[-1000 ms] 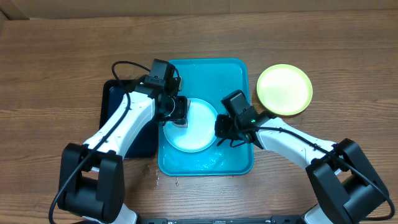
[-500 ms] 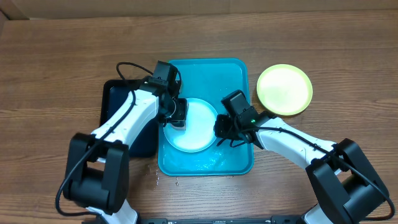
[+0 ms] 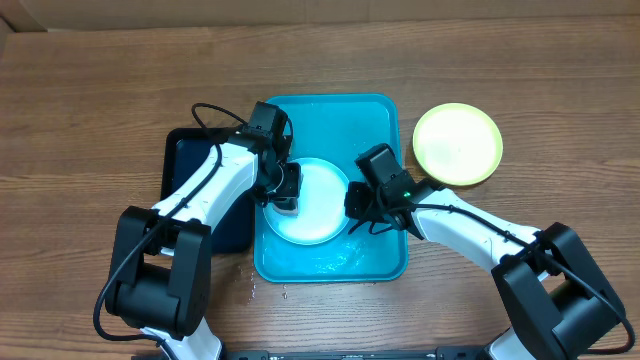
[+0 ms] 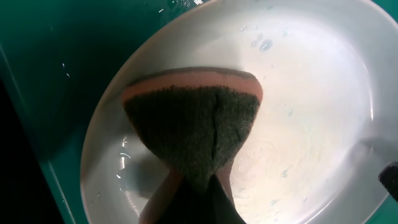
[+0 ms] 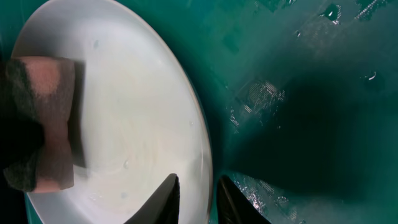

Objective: Clean dirty plates on tray and stack at the side

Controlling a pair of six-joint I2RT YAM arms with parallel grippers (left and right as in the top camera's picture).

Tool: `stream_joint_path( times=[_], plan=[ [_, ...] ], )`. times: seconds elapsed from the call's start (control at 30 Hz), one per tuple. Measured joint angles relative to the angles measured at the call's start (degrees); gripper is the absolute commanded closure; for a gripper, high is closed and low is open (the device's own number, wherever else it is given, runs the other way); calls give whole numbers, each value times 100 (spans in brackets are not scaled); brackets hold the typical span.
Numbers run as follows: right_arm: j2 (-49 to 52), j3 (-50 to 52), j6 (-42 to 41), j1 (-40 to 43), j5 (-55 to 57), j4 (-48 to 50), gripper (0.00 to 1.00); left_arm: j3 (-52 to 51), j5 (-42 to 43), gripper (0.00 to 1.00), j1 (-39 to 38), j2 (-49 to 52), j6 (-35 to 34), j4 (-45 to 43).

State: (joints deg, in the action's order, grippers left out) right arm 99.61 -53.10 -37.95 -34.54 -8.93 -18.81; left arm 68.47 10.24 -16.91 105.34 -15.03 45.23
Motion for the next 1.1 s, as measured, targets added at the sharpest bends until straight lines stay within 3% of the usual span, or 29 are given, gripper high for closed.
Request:
stream_joint_path(
  times=[0.33, 0.7, 1.1],
  plan=[
    [118, 13, -13, 0, 35, 76, 96, 31, -103, 96, 2, 0, 2, 339],
    [118, 24, -35, 0, 39, 92, 96, 133, -461, 96, 0, 0, -2, 398],
    [129, 28, -42, 0, 81, 118, 96, -522, -304, 96, -59, -7, -2, -664]
  ],
)
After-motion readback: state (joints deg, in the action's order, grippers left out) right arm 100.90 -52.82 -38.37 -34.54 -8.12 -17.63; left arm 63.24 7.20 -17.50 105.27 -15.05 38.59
